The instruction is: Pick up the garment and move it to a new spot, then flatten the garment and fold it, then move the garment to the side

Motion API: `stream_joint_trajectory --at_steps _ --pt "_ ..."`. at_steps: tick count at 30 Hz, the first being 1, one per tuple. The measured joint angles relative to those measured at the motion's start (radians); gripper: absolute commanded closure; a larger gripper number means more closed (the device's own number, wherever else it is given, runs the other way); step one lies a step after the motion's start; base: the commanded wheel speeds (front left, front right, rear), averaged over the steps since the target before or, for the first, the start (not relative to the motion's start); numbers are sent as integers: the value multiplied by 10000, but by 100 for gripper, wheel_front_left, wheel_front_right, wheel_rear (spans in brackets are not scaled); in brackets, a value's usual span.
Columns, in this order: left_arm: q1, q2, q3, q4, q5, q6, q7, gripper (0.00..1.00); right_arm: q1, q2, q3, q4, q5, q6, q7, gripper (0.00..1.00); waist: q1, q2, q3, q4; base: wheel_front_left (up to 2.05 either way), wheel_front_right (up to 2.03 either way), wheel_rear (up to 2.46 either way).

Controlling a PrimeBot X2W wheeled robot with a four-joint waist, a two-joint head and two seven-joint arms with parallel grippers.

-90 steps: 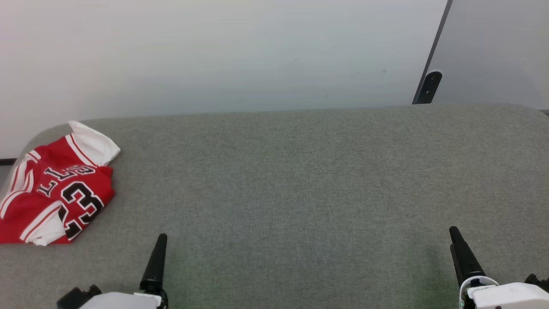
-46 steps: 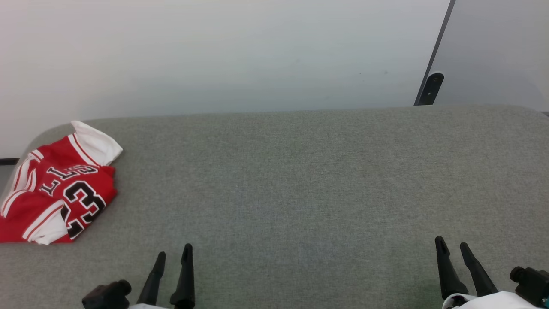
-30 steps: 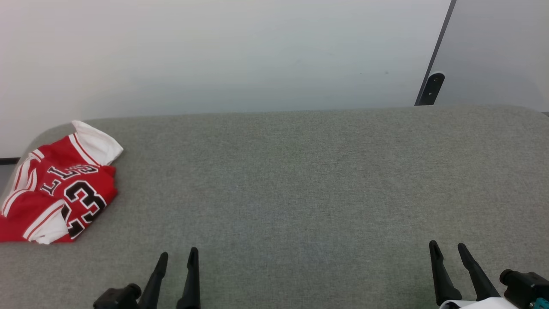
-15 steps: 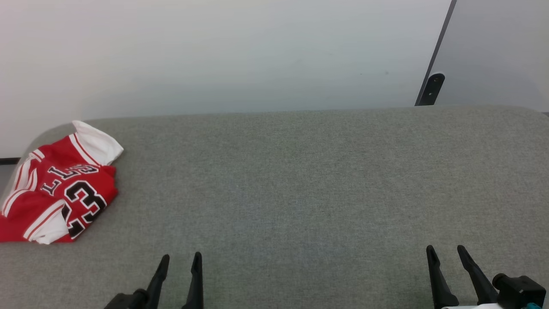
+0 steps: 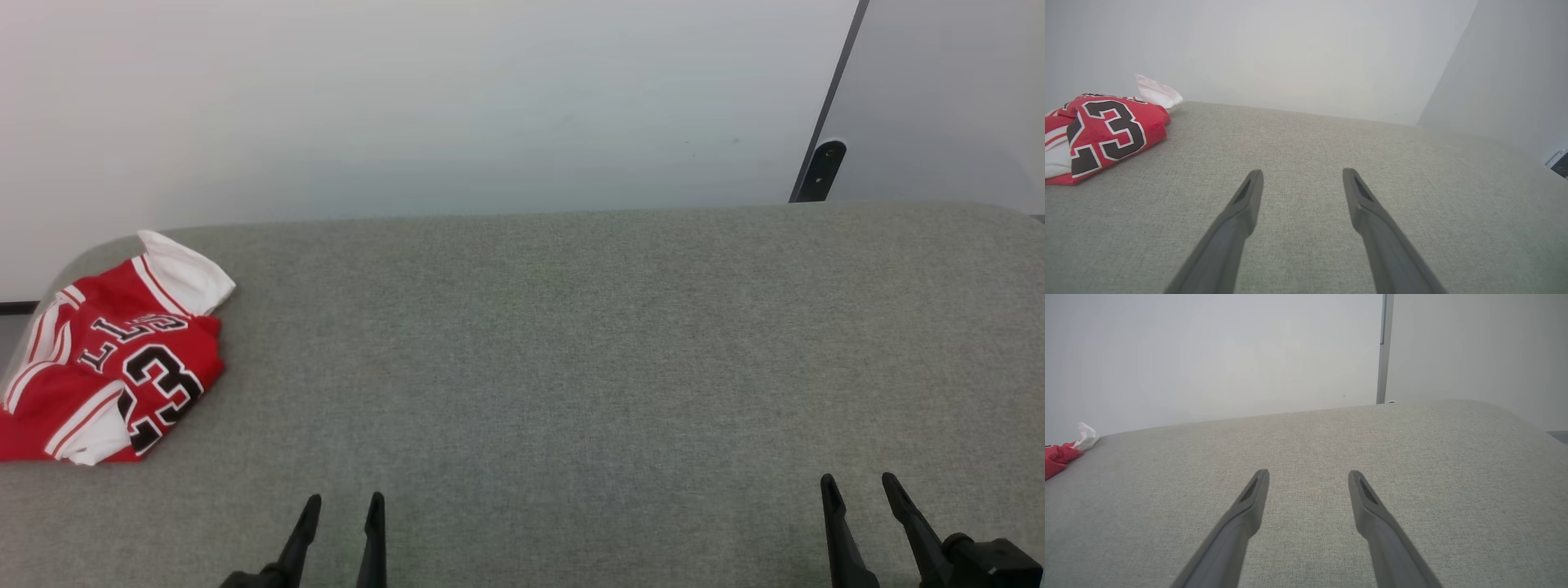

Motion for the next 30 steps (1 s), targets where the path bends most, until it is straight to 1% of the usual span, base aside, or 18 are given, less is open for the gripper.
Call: stream_joint_trajectory --at_steps 15,30 --pt "214 -4 35 -71 826 -94 -282 0 140 40 25 25 -788 0 -349 0 0 0 -28 -35 0 0 0" --pt "256 -6 29 29 573 -105 -299 0 148 44 -33 192 -523 0 -468 0 0 0 -33 -22 0 0 0"
